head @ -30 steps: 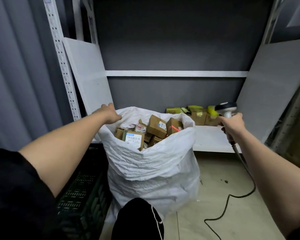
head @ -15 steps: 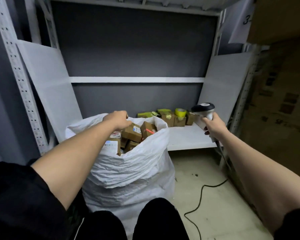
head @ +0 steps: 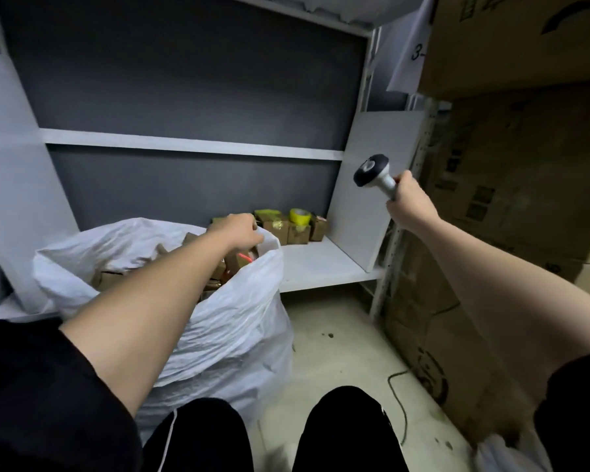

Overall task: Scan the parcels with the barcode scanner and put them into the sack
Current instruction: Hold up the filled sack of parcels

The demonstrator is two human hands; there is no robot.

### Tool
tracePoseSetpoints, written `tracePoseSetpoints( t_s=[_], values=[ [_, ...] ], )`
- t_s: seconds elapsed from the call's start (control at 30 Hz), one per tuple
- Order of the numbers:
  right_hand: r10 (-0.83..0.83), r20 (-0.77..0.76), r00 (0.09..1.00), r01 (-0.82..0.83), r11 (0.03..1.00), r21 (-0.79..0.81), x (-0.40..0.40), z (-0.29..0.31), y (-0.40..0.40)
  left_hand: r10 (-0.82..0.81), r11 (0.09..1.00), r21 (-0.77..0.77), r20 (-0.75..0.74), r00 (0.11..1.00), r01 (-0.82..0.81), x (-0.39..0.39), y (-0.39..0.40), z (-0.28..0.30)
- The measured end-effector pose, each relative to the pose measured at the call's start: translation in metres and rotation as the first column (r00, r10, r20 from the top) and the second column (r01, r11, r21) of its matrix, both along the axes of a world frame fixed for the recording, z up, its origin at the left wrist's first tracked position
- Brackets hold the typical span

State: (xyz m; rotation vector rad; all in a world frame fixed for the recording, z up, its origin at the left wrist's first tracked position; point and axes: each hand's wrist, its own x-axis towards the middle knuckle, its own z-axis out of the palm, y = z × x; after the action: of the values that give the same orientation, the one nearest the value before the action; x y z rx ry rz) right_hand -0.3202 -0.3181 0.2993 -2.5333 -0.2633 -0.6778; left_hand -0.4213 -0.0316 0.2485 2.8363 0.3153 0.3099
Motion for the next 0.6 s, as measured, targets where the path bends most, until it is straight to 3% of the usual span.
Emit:
tracePoseSetpoints(
  t_s=[0.1,0.2,0.4,0.6],
  values=[
    [-0.049,0.129,0.990,0.067,0.989,-0.134,0.011,0.017,-0.006,-0.024,1.000,-0.005,0.008,1.000,0.024,0.007,-0.008,0.006],
    [-0.062,0.166,0.984,0.087,0.985,-0.150,0.030,0.027,-0.007,-0.039,0.999,-0.008,0.019,0.999,0.039,0.021,-0.014,0.007],
    [-0.029,-0.020,0.999,0.027,0.993,-0.116,0.089,0.007,0.009,-0.062,0.998,-0.011,-0.008,0.998,0.062,0.081,-0.020,-0.006],
    [0.030,-0.229,0.973,-0.016,0.998,0.063,0.182,-0.061,0.038,-0.075,0.997,0.014,-0.030,0.997,0.075,0.177,-0.018,-0.023]
  ],
)
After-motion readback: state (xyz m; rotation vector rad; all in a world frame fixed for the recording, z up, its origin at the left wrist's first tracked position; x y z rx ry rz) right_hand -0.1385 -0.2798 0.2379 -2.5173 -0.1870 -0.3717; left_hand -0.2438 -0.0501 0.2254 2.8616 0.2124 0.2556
